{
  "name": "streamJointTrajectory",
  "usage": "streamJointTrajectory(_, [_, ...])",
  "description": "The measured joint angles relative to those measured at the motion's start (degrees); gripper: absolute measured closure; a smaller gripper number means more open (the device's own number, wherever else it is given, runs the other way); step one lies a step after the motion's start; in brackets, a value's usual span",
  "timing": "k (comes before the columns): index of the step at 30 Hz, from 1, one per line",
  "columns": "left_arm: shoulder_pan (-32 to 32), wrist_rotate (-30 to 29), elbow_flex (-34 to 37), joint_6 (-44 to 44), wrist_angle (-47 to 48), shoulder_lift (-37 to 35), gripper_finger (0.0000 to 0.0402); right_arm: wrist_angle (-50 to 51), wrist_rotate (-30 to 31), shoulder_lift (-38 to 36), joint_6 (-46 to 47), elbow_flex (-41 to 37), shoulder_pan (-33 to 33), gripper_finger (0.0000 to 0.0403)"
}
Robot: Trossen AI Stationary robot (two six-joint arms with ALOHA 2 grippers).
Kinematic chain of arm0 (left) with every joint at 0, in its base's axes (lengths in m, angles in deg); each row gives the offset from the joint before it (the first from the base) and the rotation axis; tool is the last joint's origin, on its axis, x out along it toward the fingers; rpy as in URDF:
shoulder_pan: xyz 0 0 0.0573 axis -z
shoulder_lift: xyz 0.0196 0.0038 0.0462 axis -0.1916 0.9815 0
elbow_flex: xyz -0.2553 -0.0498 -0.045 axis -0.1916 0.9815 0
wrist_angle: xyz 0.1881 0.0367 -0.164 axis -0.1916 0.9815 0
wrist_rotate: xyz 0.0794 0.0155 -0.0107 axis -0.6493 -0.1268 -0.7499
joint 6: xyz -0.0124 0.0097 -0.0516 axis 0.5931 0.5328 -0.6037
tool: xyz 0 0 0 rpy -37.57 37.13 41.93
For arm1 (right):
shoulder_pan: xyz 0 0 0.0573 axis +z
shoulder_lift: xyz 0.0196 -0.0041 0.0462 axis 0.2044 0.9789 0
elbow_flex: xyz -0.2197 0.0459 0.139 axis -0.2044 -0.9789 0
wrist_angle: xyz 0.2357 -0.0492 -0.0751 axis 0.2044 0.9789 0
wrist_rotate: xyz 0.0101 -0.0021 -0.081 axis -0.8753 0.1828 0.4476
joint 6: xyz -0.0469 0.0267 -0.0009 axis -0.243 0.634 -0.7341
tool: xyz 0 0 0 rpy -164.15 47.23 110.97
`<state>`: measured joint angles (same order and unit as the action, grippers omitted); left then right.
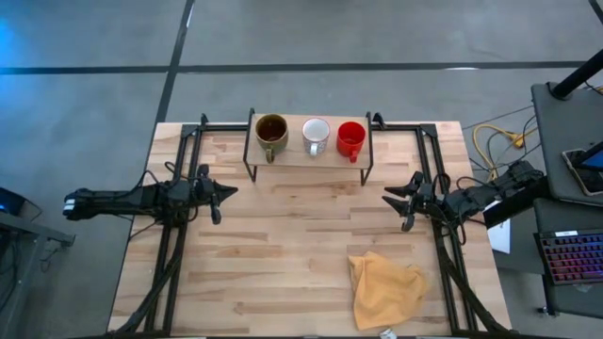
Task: Stack small to large cups/mugs on shelf
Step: Return to Home Position
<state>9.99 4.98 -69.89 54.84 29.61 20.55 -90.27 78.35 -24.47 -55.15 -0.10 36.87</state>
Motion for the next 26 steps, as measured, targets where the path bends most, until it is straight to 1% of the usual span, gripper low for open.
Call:
streamJointTrajectory(11, [0.0, 0.0, 0.0, 0.0, 0.0, 0.0, 0.0402, 0.0, 0.0, 0.0, 0.0, 0.0, 0.0, 0.0275])
streamJointTrajectory(20, [0.0, 0.0, 0.0, 0.0, 0.0, 0.0, 0.0402, 0.0, 0.0, 0.0, 0.0, 0.0, 0.0, 0.0268])
streamJointTrajectory(26, [0.0, 0.0, 0.0, 0.0, -0.2, 0.0, 0.0402, 0.0, 0.0, 0.0, 0.0, 0.0, 0.0, 0.0274])
